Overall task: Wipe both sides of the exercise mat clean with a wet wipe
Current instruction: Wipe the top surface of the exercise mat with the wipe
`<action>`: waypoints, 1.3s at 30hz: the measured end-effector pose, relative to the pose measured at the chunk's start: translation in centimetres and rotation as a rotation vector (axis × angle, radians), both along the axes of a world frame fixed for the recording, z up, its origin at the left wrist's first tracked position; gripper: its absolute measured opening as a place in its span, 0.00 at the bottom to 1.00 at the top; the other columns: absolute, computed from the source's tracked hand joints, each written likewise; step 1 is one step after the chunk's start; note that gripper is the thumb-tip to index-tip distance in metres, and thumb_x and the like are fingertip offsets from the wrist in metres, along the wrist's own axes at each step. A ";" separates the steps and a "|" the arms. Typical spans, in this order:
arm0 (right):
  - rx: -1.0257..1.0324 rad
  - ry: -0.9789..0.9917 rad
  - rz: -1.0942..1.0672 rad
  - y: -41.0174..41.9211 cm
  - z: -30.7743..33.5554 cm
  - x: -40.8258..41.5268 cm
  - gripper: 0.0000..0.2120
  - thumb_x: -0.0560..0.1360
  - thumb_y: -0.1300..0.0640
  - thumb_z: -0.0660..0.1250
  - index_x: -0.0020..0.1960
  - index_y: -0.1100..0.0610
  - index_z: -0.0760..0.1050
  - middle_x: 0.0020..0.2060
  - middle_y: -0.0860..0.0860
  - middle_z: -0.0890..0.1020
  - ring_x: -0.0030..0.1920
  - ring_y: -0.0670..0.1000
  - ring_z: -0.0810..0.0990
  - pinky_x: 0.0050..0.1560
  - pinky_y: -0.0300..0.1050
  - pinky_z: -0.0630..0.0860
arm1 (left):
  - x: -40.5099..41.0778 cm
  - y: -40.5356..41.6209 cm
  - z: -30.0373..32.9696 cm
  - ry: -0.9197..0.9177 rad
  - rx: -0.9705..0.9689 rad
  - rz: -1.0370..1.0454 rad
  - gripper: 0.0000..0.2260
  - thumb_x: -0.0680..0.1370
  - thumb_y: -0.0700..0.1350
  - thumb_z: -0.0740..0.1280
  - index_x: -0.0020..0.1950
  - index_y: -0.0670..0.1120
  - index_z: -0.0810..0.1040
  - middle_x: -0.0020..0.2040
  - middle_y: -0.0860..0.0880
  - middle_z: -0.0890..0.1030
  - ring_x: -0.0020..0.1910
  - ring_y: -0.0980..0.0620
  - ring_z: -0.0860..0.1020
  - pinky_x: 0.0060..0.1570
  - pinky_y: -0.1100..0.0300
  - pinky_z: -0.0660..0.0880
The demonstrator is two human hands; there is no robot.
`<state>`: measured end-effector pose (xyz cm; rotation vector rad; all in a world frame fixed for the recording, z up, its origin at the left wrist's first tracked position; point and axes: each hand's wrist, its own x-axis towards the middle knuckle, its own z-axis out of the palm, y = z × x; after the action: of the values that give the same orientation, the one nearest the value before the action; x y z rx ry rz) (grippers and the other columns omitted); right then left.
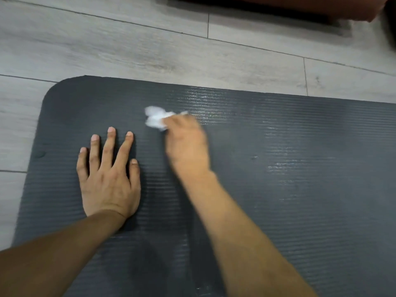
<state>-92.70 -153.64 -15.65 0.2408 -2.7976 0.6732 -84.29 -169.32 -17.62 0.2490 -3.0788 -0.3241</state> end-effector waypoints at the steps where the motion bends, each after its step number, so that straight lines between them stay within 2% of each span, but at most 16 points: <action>1: 0.034 -0.022 0.131 -1.8 0.6 0.8 0.13 0.73 0.64 0.58 0.49 0.59 0.80 0.45 0.52 0.81 0.47 0.56 0.75 0.53 0.45 0.73 | 0.0 0.0 0.0 0.001 0.001 -0.003 0.26 0.83 0.55 0.50 0.82 0.55 0.61 0.83 0.47 0.59 0.82 0.41 0.55 0.80 0.40 0.50; 2: 0.055 -0.030 0.214 -1.8 0.8 1.0 0.13 0.73 0.64 0.59 0.50 0.58 0.80 0.46 0.53 0.81 0.47 0.57 0.76 0.51 0.50 0.75 | 0.0 0.0 0.0 0.001 0.001 -0.003 0.26 0.83 0.55 0.50 0.82 0.55 0.61 0.83 0.47 0.59 0.83 0.41 0.55 0.80 0.40 0.50; 4: 0.108 0.028 0.182 2.7 0.2 0.4 0.12 0.71 0.66 0.65 0.50 0.57 0.82 0.47 0.53 0.82 0.46 0.58 0.78 0.49 0.51 0.77 | 0.0 -0.1 -0.1 -0.001 0.003 0.001 0.26 0.83 0.55 0.50 0.83 0.55 0.60 0.83 0.47 0.59 0.83 0.41 0.54 0.80 0.41 0.49; 8: 0.188 -0.033 -0.379 15.7 0.4 0.6 0.15 0.70 0.67 0.63 0.53 0.60 0.83 0.49 0.59 0.83 0.48 0.63 0.79 0.51 0.52 0.76 | -0.1 0.0 -0.1 0.007 0.007 -0.002 0.26 0.83 0.55 0.50 0.83 0.55 0.60 0.83 0.47 0.59 0.83 0.41 0.54 0.80 0.40 0.49; 11: 0.118 -0.075 -0.656 15.0 0.8 1.1 0.16 0.72 0.66 0.62 0.55 0.60 0.82 0.49 0.59 0.81 0.48 0.63 0.78 0.50 0.52 0.73 | 0.0 -0.1 -0.1 0.013 0.008 -0.006 0.26 0.83 0.54 0.51 0.83 0.55 0.60 0.83 0.46 0.59 0.82 0.40 0.54 0.80 0.40 0.49; 13: 0.044 -0.024 -0.491 8.9 0.6 1.5 0.15 0.71 0.67 0.63 0.53 0.60 0.82 0.48 0.57 0.82 0.47 0.61 0.77 0.49 0.50 0.74 | 0.0 -0.2 -0.2 0.016 0.007 -0.007 0.26 0.83 0.54 0.51 0.82 0.54 0.60 0.83 0.46 0.59 0.82 0.40 0.55 0.80 0.40 0.49; 16: 0.032 -0.048 0.023 -1.4 0.6 4.2 0.15 0.73 0.63 0.58 0.52 0.59 0.82 0.48 0.54 0.82 0.48 0.58 0.76 0.50 0.53 0.75 | 0.0 -0.2 -0.3 0.031 0.014 -0.001 0.25 0.83 0.54 0.52 0.81 0.52 0.64 0.83 0.46 0.60 0.82 0.40 0.55 0.80 0.40 0.50; 19: 0.071 -0.049 0.267 -0.9 0.6 5.5 0.13 0.75 0.62 0.60 0.54 0.58 0.81 0.49 0.52 0.81 0.49 0.57 0.76 0.50 0.53 0.74 | -0.1 -0.2 -0.3 0.036 0.026 -0.005 0.25 0.83 0.54 0.52 0.79 0.51 0.66 0.83 0.46 0.60 0.82 0.40 0.55 0.79 0.39 0.50; 21: 0.118 -0.008 0.169 4.9 0.3 4.9 0.13 0.73 0.65 0.65 0.55 0.58 0.81 0.50 0.53 0.82 0.48 0.58 0.78 0.51 0.53 0.76 | 0.0 -0.1 -0.1 0.025 0.031 -0.003 0.25 0.83 0.54 0.51 0.81 0.54 0.62 0.83 0.47 0.59 0.82 0.41 0.54 0.80 0.39 0.50; 25: 0.127 -0.049 -0.438 18.5 0.6 4.7 0.18 0.72 0.65 0.61 0.57 0.58 0.82 0.50 0.57 0.82 0.48 0.62 0.79 0.53 0.48 0.72 | -0.1 0.1 -0.2 0.024 0.033 0.006 0.26 0.83 0.55 0.51 0.82 0.55 0.61 0.83 0.47 0.59 0.82 0.41 0.54 0.80 0.40 0.48; 27: 0.099 -0.083 -0.715 18.3 0.6 5.3 0.16 0.73 0.65 0.61 0.57 0.60 0.81 0.49 0.61 0.80 0.48 0.64 0.77 0.51 0.51 0.71 | -0.1 0.1 -0.3 0.024 0.024 0.009 0.26 0.83 0.54 0.51 0.82 0.55 0.61 0.83 0.47 0.59 0.82 0.41 0.54 0.80 0.40 0.48; 28: 0.084 -0.072 -0.733 16.0 0.5 5.4 0.15 0.72 0.66 0.62 0.55 0.61 0.82 0.48 0.61 0.80 0.47 0.64 0.77 0.49 0.51 0.70 | -0.1 0.1 -0.3 0.024 0.024 0.010 0.26 0.83 0.54 0.51 0.82 0.55 0.61 0.83 0.48 0.59 0.82 0.41 0.54 0.80 0.40 0.48; 31: 0.002 0.005 -0.333 4.6 -0.2 5.9 0.11 0.69 0.67 0.65 0.49 0.62 0.82 0.44 0.58 0.80 0.46 0.61 0.77 0.48 0.52 0.75 | 0.0 0.0 -0.4 0.027 0.031 0.007 0.25 0.83 0.54 0.51 0.82 0.55 0.61 0.83 0.48 0.59 0.83 0.41 0.54 0.80 0.40 0.48; 34: 0.037 -0.079 0.067 -3.8 0.2 8.2 0.11 0.76 0.62 0.60 0.52 0.58 0.80 0.48 0.54 0.79 0.49 0.57 0.74 0.51 0.52 0.72 | -0.1 -0.1 -0.5 0.031 0.056 0.008 0.24 0.83 0.53 0.51 0.80 0.55 0.63 0.83 0.48 0.59 0.82 0.41 0.54 0.80 0.40 0.49; 37: 0.078 -0.023 0.126 1.2 -0.4 8.2 0.12 0.74 0.63 0.61 0.53 0.58 0.81 0.48 0.54 0.80 0.46 0.58 0.75 0.47 0.54 0.75 | -0.1 0.0 -0.4 0.014 0.052 0.006 0.25 0.83 0.54 0.51 0.81 0.56 0.62 0.84 0.48 0.58 0.83 0.41 0.53 0.80 0.40 0.48; 39: 0.146 0.043 -0.043 8.6 -1.0 8.4 0.13 0.72 0.65 0.64 0.54 0.59 0.82 0.48 0.56 0.81 0.44 0.60 0.77 0.46 0.53 0.77 | -0.1 0.0 -0.4 0.015 0.050 -0.004 0.25 0.83 0.54 0.51 0.82 0.55 0.61 0.84 0.48 0.58 0.83 0.41 0.53 0.80 0.40 0.48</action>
<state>-84.29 -145.02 -16.66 0.2189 -2.8049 0.4498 -84.38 -169.35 -18.00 0.2410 -3.0600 -0.4009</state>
